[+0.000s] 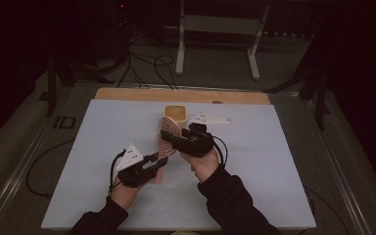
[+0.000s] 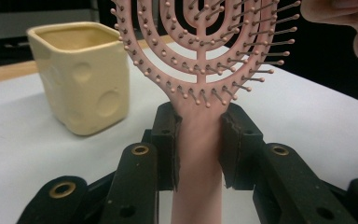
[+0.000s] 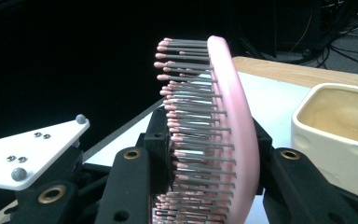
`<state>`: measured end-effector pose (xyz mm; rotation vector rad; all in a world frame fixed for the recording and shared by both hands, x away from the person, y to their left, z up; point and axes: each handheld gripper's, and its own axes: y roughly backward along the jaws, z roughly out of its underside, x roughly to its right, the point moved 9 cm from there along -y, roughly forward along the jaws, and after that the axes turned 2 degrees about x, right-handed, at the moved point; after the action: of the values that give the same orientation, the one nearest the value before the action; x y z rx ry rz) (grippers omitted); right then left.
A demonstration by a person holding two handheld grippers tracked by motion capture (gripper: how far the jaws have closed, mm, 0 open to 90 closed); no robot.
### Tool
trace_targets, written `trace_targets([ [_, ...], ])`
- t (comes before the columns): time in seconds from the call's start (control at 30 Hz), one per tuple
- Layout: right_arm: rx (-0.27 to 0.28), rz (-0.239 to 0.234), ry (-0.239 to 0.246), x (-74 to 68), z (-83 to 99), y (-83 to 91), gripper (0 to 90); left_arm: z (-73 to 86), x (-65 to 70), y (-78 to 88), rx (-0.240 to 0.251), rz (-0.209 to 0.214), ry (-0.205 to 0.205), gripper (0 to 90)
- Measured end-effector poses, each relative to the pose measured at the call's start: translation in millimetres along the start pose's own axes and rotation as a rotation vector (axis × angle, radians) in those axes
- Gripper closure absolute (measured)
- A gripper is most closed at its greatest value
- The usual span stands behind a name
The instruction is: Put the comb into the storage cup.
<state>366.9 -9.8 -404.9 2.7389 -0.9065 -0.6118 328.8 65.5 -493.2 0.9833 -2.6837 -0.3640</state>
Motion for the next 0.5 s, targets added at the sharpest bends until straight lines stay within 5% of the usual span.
trace_targets([
  [0.1,-0.002,0.001,0.006,0.1,0.6,0.3,64.2,0.7,-0.5,-1.2,-0.014,0.009,0.015,67.8],
  [0.3,0.007,0.005,0.016,2.7,-1.6,2.9,64.4,3.4,-4.3,-1.8,-0.063,0.009,0.035,47.4],
  [0.5,0.015,0.003,0.025,3.7,-4.7,6.3,64.3,2.0,-6.9,0.3,-0.070,-0.009,0.018,36.3],
])
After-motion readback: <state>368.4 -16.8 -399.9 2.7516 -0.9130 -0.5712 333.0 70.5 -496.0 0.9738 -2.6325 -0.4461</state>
